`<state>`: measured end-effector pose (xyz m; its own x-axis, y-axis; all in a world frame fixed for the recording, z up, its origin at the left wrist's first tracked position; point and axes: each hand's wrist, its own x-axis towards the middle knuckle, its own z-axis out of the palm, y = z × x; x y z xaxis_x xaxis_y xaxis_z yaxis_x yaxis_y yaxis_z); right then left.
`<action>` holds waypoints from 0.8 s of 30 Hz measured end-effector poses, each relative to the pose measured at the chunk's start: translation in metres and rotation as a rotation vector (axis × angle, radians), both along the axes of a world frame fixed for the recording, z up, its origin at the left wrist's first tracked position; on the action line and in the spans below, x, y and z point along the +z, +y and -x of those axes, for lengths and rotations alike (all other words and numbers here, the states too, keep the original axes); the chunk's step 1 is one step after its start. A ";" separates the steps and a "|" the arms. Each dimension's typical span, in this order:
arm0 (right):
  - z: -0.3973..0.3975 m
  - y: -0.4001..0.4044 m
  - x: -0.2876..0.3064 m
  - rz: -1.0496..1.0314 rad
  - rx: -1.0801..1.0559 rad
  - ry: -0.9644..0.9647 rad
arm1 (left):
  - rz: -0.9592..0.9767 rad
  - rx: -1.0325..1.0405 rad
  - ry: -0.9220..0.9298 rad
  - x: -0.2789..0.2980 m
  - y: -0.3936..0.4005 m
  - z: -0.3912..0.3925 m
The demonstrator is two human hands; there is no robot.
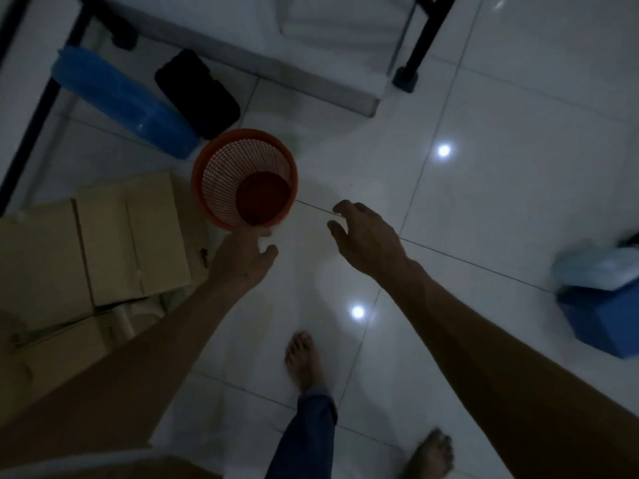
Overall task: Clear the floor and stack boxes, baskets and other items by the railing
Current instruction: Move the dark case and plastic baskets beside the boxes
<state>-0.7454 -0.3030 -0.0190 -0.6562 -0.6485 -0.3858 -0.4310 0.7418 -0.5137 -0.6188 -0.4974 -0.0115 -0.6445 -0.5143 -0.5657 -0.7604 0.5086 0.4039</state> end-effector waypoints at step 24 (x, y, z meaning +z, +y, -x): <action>-0.127 0.510 0.365 -0.055 -0.377 0.407 | -0.266 -0.521 0.235 0.352 0.481 -0.011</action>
<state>-0.6186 0.2070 0.3457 -0.9419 -0.3265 -0.0794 -0.2866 0.9039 -0.3175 -0.6081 -0.0166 0.3404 -0.8953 0.0398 -0.4438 -0.3151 0.6478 0.6936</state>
